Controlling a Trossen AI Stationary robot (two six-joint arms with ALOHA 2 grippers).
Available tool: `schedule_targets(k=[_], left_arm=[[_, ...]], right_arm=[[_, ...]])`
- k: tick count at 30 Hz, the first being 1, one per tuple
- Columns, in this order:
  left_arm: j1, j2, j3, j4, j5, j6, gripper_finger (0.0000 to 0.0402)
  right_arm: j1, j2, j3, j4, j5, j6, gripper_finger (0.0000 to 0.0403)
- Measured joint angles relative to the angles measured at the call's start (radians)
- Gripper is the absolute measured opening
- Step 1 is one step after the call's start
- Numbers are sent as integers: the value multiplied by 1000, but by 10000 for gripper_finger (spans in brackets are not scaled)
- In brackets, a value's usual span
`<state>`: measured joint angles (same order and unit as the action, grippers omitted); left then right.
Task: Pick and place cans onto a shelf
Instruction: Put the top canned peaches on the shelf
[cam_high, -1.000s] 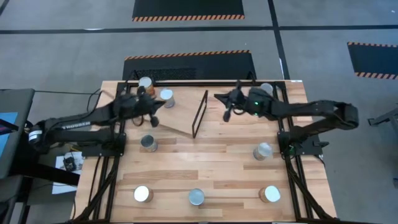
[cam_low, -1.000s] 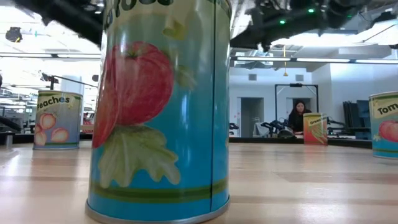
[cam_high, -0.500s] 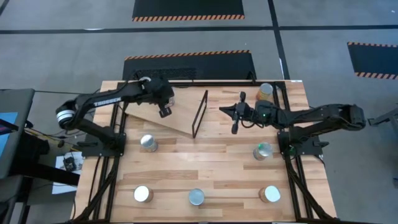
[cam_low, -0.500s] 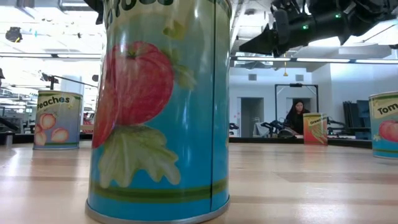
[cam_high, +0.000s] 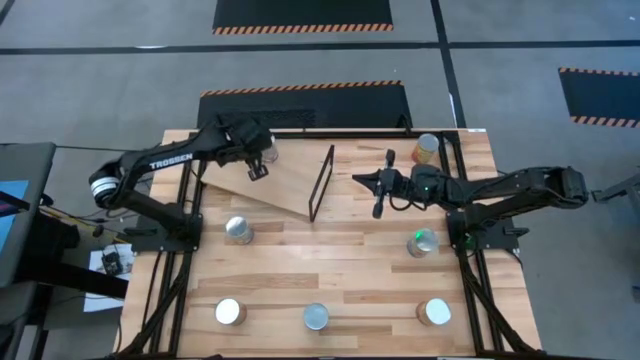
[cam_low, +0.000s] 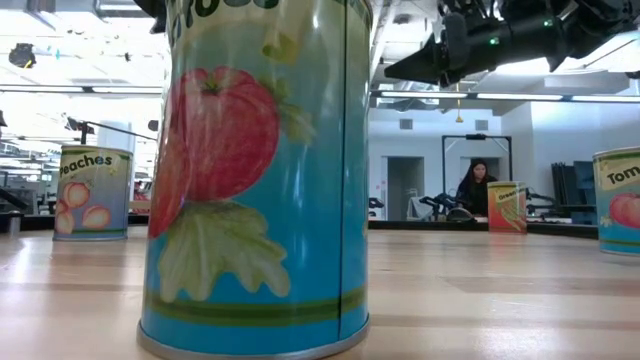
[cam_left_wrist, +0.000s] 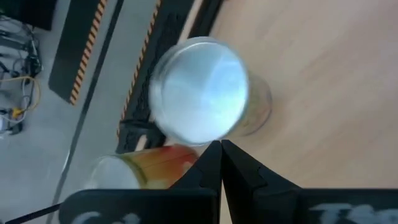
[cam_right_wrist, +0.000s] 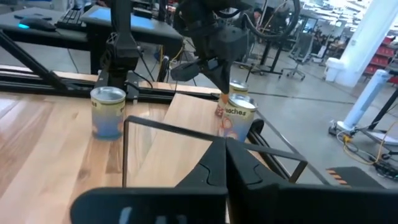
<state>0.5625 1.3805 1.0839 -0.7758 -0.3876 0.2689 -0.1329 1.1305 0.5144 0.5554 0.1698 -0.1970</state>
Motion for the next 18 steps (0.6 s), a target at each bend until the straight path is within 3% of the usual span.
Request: schedule_targets(k=[3, 8, 18], left_arm=[[30, -21, 0, 11, 36, 22, 0], [79, -53, 0, 181, 227, 21, 0], [123, 35, -1, 202, 275, 7, 0]], right_arm=[[0, -4, 0, 8, 0, -19, 7], [-7, -14, 1, 19, -3, -22, 7], [-8, -14, 1, 39, -3, -82, 7]])
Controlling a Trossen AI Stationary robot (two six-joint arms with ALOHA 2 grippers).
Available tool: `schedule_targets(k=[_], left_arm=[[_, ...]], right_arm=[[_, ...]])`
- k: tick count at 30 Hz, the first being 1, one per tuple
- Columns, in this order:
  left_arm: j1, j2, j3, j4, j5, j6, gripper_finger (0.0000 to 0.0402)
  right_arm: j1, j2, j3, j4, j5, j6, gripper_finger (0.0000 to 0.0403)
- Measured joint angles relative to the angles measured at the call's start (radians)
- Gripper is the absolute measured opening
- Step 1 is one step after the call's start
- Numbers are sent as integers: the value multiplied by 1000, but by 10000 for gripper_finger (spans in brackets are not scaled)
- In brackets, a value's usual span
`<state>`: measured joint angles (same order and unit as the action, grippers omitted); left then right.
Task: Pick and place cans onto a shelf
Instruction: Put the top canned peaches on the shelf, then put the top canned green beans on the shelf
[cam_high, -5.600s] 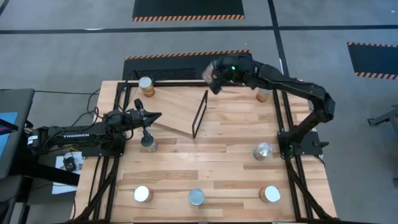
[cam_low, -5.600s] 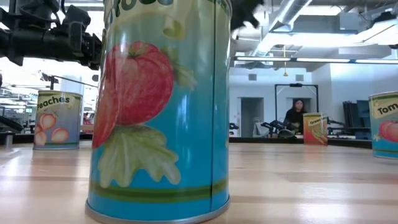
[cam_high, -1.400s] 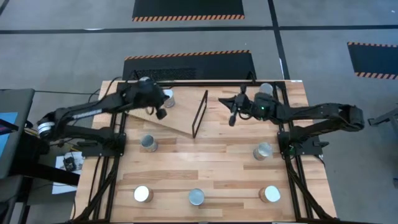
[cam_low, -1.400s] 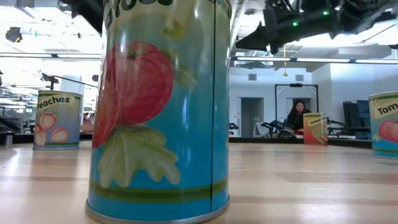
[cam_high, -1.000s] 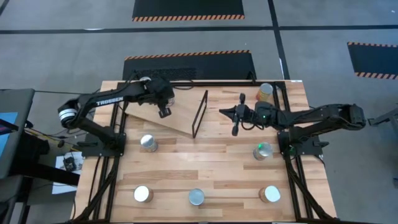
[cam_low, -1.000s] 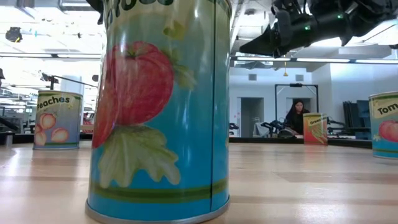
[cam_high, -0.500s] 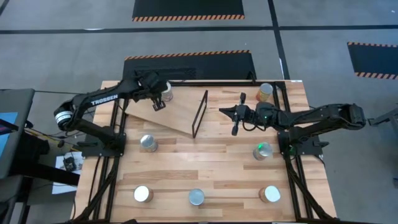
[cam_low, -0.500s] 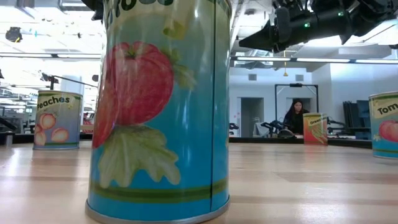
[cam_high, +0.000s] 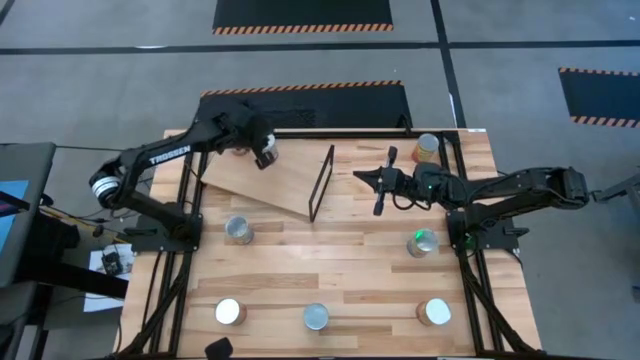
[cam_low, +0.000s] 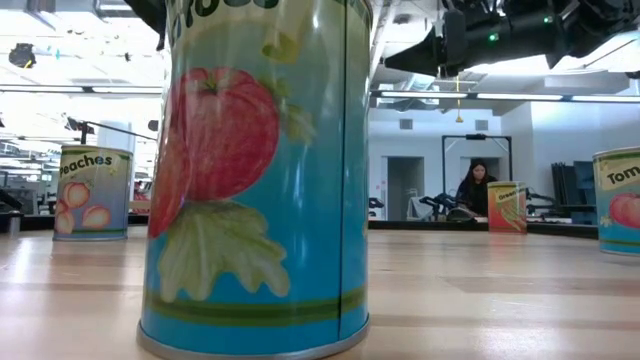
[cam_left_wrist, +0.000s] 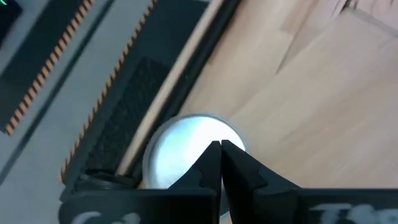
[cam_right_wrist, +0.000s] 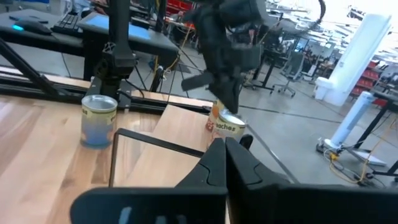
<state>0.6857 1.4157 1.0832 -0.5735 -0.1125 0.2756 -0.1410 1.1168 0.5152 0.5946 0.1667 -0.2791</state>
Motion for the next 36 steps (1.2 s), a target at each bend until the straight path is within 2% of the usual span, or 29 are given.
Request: schedule_targets(k=[5, 20, 26, 32, 36], left_arm=[[0, 32, 0, -10, -17, 3, 0], [3, 8, 1, -100, -106, 29, 0], [4, 8, 1, -96, -112, 31, 0], [5, -47, -1, -77, -102, 42, 0], [5, -128, -21, -39, 1, 26, 0]], right_arm=[[0, 0, 0, 5, 0, -7, 7], [0, 0, 0, 4, 0, -10, 7], [1, 0, 0, 2, -1, -10, 7], [2, 0, 0, -5, 1, -9, 7], [12, -41, 0, -51, 57, -9, 7]])
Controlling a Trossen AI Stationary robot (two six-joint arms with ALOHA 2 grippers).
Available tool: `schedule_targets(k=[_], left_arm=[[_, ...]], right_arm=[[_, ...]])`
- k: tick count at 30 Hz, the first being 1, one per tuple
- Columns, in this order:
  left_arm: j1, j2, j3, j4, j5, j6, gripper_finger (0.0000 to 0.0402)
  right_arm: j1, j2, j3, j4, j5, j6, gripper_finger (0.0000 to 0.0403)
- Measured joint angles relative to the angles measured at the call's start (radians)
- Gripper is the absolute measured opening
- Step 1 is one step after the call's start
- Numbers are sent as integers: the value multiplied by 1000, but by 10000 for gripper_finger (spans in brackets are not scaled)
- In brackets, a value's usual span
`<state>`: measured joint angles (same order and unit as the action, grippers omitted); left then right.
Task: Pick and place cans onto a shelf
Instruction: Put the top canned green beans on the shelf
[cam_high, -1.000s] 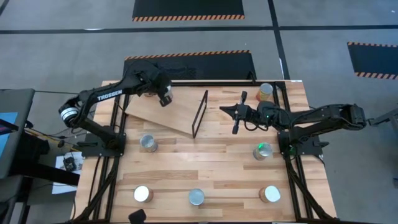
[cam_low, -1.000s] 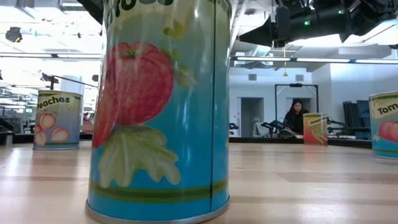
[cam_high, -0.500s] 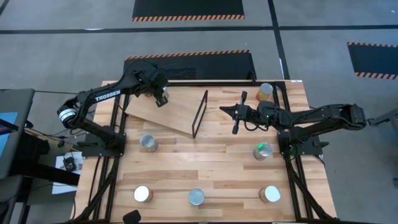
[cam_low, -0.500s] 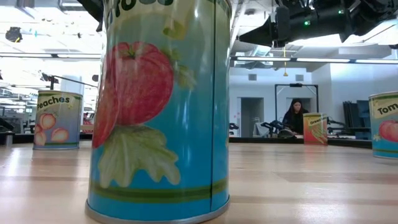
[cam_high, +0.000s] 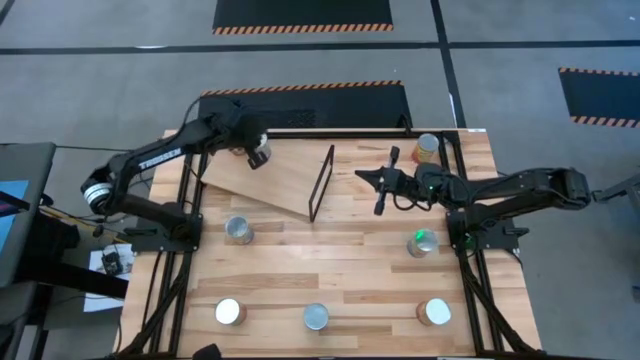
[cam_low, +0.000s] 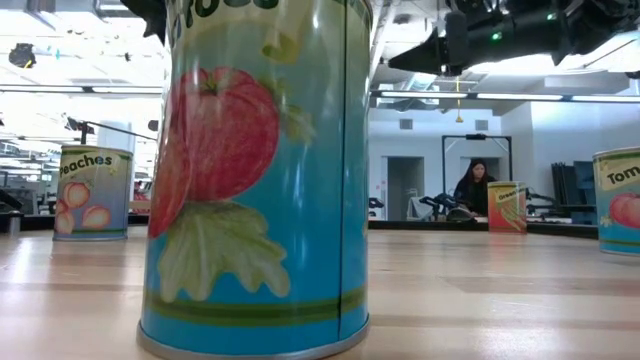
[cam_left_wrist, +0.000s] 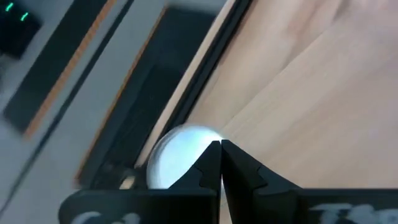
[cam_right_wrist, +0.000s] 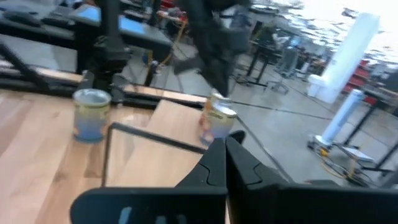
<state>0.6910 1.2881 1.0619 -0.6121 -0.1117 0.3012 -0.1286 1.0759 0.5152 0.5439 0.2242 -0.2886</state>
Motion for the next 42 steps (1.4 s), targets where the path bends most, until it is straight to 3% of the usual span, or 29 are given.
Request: schedule_targets(k=[5, 11, 16, 20, 24, 30, 42], left_arm=[[-7, -134, -145, 191, 209, -37, 0], [-64, -272, -382, 577, 385, -53, 0], [-109, -324, -535, 841, 500, -115, 0], [-143, -327, -613, 964, 509, -132, 0], [-162, -326, -642, 1005, 502, -130, 0], [-174, -326, -660, 1046, 496, -126, 0], [-175, -326, -660, 1049, 493, -112, 0]], right_arm=[[19, -132, 0, -150, 113, 31, 7], [-17, -283, 2, -482, 198, 144, 7], [-134, -357, 1, -834, 286, 353, 8], [-305, -369, 5, -994, 290, 488, 19], [-497, -325, 39, -1042, 216, 511, 41], [-730, -164, 102, -1068, 118, 415, 91], [-727, 134, 315, -1210, 118, 387, 220]])
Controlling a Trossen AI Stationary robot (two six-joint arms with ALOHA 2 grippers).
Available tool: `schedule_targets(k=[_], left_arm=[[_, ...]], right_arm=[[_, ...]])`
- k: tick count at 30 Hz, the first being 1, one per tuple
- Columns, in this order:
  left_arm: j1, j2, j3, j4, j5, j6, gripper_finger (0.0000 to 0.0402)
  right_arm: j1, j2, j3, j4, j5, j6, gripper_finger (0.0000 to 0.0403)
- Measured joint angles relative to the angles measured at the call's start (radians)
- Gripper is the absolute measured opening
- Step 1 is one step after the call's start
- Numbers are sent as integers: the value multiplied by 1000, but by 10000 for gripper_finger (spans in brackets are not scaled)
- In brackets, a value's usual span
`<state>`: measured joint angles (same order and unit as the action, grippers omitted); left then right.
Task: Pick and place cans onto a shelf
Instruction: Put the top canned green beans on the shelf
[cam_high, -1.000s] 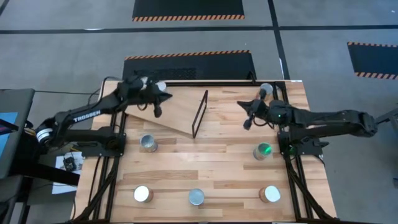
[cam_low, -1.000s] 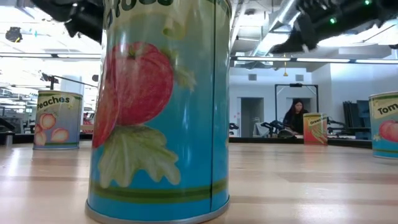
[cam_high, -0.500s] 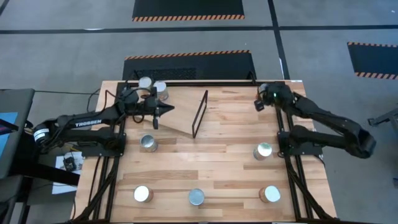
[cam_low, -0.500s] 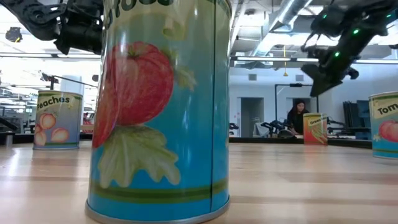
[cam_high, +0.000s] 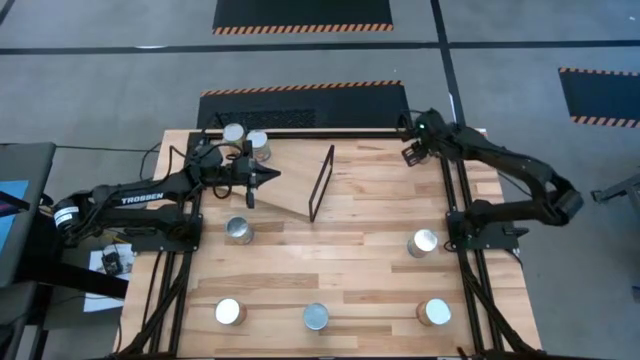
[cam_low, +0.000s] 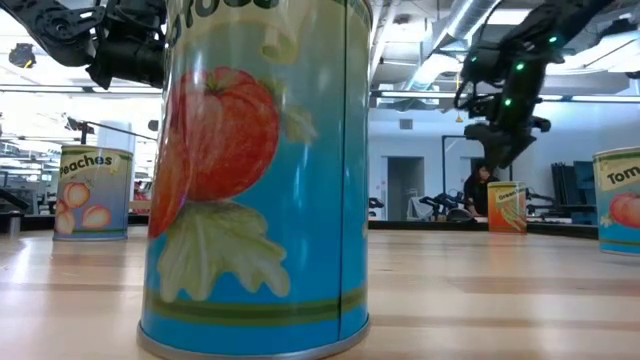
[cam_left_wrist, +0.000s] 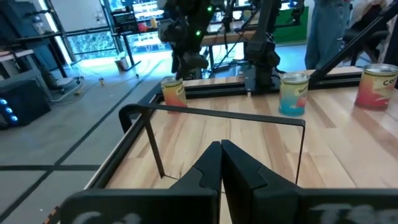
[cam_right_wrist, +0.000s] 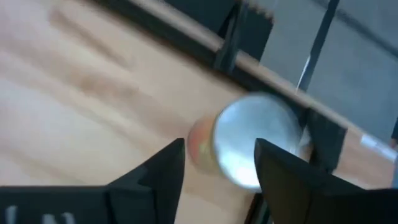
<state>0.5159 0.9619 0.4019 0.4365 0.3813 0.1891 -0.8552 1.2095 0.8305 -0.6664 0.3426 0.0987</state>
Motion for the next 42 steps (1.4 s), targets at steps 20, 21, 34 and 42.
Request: schedule_targets(k=[20, 21, 34, 42], left_arm=[[-5, 0, 0, -20, -1, 12, 0], [-5, 0, 0, -20, -1, 12, 0], [-5, 0, 0, -31, -50, 7, 0], [-5, 0, 0, -30, -61, -1, 0]], right_arm=[[-8, 265, 189, -210, -14, -32, 35], [6, 258, 199, -225, -23, -32, 19], [354, 197, 494, -213, -49, -21, 8], [538, 370, 823, -44, -33, -276, 4]])
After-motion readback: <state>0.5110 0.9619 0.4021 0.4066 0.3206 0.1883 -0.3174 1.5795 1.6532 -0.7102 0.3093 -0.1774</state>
